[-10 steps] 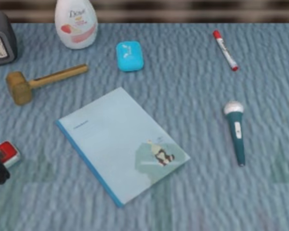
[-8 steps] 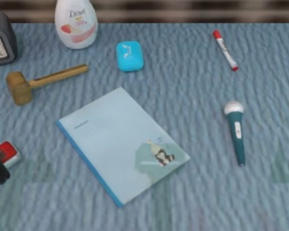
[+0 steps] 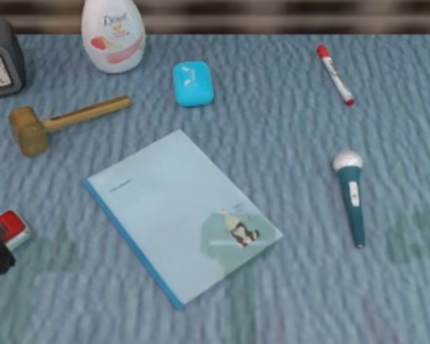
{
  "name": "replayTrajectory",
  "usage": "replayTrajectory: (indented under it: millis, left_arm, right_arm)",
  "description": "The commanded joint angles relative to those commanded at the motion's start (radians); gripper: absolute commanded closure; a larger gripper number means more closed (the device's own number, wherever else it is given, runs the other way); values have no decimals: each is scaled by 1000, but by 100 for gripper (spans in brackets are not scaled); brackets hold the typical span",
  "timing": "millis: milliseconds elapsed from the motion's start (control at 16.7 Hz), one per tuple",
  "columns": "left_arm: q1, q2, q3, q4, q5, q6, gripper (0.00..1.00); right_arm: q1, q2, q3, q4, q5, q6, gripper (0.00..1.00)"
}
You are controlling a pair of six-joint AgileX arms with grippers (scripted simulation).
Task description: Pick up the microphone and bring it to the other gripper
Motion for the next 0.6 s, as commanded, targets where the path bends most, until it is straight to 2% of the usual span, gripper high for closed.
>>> replayTrajectory:
  millis: [600]
  left_arm:
    - [0, 0, 0, 0, 0, 0, 0]
  right_arm:
    - [209, 993, 671, -420, 17, 234, 0]
